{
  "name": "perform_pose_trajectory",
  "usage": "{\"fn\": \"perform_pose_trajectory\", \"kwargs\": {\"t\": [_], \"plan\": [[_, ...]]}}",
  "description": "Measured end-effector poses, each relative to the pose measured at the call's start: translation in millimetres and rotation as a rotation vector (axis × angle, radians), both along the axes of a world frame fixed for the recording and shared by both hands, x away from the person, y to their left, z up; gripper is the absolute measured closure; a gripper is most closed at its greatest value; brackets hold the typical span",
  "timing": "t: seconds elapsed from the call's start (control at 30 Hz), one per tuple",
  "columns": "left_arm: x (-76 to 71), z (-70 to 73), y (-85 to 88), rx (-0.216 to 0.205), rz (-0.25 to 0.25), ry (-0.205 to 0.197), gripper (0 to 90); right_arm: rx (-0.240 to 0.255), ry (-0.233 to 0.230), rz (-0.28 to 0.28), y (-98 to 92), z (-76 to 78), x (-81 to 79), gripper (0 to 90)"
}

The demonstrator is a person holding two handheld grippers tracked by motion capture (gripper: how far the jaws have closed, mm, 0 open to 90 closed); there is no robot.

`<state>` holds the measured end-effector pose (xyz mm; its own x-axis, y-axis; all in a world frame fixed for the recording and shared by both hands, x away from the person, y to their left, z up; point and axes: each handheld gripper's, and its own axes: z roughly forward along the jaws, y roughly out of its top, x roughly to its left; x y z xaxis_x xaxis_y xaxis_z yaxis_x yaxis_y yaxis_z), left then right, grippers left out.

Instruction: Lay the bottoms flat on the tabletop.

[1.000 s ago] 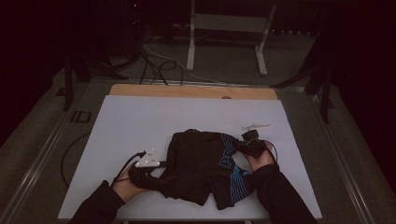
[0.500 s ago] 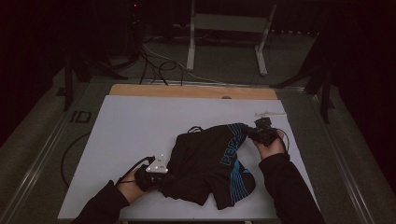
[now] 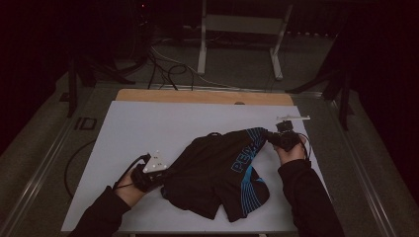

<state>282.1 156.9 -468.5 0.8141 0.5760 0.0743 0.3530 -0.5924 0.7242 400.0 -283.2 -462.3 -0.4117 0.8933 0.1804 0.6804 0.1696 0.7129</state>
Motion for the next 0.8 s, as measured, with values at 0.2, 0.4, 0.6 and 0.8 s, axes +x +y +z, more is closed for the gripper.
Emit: {"fn": "perform_pose_trajectory", "kwargs": {"t": [0.2,0.4,0.6,0.8], "plan": [[7.7,8.8,15.9,-0.022,0.063,-0.022,88.6,0.012,0.001,0.011,2.3,-6.9,2.6,83.3],[-2.5,-0.3,0.7,-0.046,-0.077,0.041,88.3,-0.022,-0.012,0.022,11.0,-8.6,4.2,83.3],[-11.6,-14.9,-19.1,-0.003,-0.188,0.15,87.8,-0.025,0.031,0.011,9.4,-19.8,1.5,81.9],[-11.8,-12.3,-21.9,-0.021,-0.198,0.162,77.9,0.009,0.039,0.01,4.1,-23.9,-7.4,49.2]]}}
